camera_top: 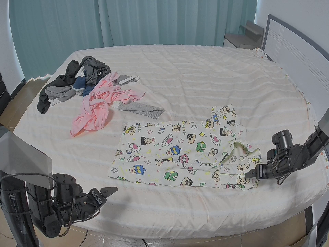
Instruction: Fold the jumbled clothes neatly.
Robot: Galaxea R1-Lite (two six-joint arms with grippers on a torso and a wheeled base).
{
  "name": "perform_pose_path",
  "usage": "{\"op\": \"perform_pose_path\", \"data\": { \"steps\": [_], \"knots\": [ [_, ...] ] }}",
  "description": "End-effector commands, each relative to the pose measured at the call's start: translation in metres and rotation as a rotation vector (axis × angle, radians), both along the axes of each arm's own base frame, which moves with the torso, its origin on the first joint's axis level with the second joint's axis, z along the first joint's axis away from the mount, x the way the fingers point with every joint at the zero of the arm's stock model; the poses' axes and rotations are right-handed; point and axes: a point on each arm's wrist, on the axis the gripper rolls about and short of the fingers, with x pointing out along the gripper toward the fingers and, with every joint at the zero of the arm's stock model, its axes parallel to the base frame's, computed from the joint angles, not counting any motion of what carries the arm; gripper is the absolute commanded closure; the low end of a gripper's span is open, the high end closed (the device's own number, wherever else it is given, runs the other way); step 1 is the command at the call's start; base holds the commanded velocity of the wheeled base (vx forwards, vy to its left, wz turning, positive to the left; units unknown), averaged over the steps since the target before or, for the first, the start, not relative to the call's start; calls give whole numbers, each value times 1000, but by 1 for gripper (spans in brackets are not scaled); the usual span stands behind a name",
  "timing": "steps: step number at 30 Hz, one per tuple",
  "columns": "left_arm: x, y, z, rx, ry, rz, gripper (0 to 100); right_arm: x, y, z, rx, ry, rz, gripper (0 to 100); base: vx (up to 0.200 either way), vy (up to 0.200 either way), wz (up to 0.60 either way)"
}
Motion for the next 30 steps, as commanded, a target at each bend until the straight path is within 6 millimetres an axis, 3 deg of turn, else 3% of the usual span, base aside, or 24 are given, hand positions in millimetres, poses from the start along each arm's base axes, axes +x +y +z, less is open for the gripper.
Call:
{"op": "perform_pose_path", "data": {
  "steps": [1, 5, 11, 24, 30],
  "knots": [
    [1, 0, 17, -21, -83, 15, 0, -13, -10, 33, 18, -100, -42, 0, 0, 0, 0],
    [1, 0, 22, -25, -108, 16, 0, -27, -11, 58, 45, -171, -64, 0, 0, 0, 0],
    [9, -3, 32, -41, -179, 14, 0, -37, -10, 71, 50, -220, -57, 0, 167, 0, 0],
    [32, -8, 36, 14, -283, 15, 0, -34, -3, 68, 53, -210, -32, 0, 200, 0, 0],
    [49, -12, 38, 47, -343, 67, 0, -33, 2, 67, 53, -206, -16, 0, 0, 0, 0]
  ]
}}
